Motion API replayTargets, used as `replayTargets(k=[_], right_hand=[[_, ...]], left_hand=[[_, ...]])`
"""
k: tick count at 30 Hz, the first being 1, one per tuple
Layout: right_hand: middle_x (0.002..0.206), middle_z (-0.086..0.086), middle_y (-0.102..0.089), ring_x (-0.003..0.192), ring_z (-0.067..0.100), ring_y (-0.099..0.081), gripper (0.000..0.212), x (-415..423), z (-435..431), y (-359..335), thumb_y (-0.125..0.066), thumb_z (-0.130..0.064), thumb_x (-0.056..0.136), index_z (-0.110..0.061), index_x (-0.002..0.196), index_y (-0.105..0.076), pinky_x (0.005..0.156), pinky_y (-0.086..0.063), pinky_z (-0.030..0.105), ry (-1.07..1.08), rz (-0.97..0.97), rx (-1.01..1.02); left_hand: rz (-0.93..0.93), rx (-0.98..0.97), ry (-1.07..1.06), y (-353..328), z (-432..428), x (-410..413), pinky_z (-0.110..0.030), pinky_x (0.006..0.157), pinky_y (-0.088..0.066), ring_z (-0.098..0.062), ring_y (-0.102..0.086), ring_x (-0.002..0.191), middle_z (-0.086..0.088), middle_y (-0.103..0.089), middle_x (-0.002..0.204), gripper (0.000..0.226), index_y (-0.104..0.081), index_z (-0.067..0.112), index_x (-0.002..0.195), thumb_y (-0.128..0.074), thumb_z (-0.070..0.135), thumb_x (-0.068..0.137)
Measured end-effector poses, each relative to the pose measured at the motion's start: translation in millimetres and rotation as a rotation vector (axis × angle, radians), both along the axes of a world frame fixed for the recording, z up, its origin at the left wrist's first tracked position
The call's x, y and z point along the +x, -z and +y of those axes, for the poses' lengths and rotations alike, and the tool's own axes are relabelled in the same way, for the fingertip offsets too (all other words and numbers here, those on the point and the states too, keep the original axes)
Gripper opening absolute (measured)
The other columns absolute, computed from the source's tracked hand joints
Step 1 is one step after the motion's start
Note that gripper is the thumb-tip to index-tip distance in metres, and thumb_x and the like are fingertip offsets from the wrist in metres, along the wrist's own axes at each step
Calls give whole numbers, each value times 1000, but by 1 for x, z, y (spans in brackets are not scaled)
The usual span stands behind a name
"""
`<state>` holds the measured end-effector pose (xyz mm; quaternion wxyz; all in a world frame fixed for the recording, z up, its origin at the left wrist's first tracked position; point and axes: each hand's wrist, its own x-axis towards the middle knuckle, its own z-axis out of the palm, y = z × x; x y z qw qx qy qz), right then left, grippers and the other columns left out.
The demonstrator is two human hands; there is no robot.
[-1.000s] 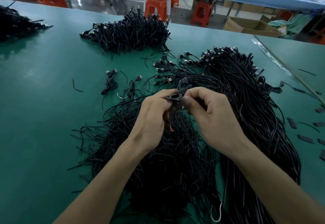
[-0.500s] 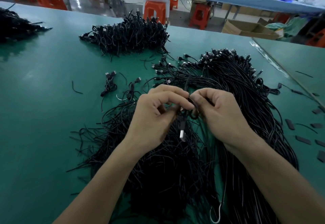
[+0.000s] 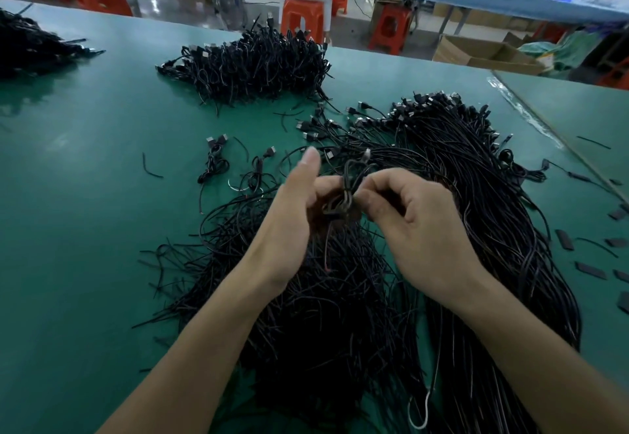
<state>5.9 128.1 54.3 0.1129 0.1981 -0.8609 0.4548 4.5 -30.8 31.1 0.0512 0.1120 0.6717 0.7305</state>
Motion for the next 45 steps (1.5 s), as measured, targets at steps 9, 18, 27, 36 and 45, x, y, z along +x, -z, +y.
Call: replayTargets(k=[9,18,27,36,45], right_hand=[[66,-6,-63,58,14,-55,19,-1,3,6,-61,-23,97,-29,80,-65,56,-49,31,28,-152,-55],[68,0,-55,57,8,-50,18,1,15,13,-63,-29,79,-11,80,-64,43,-33,18,-77,-790,-590],[85,-7,-69,71,4,-63,16,-43,67,47,-55,-24,101,-17,106,-68,60,-42,14,321,-466,65],[140,1,-52,125,24,-48,45,-44,57,91,-49,-31,103,-19,146,-44,104,-41,38,232,-277,718],[110,12,-67,84,24,-64,27,-63,57,85,-49,-18,103,-9,124,-62,68,-54,34,405,-429,758]], left_hand=[[246,-23,-88,5,-7,-8,-18,71,-53,-6,-68,77,5,-76,86,13,-77,25,99,-72,20,88],[546,-422,-102,8,-4,-2,-3,74,-41,12,-58,84,31,-64,91,25,-70,26,114,-71,17,91],[111,-279,-562,18,-50,-63,-18,65,-57,-3,-72,76,3,-74,97,20,-68,18,109,-72,15,89],[-69,-812,-737,58,-100,-131,-45,94,-56,-24,-66,94,-14,-71,113,36,-62,6,127,-69,14,93],[205,-977,-772,50,-66,-117,-30,72,-43,-20,-54,108,-2,-57,114,14,-68,21,109,-60,22,98]])
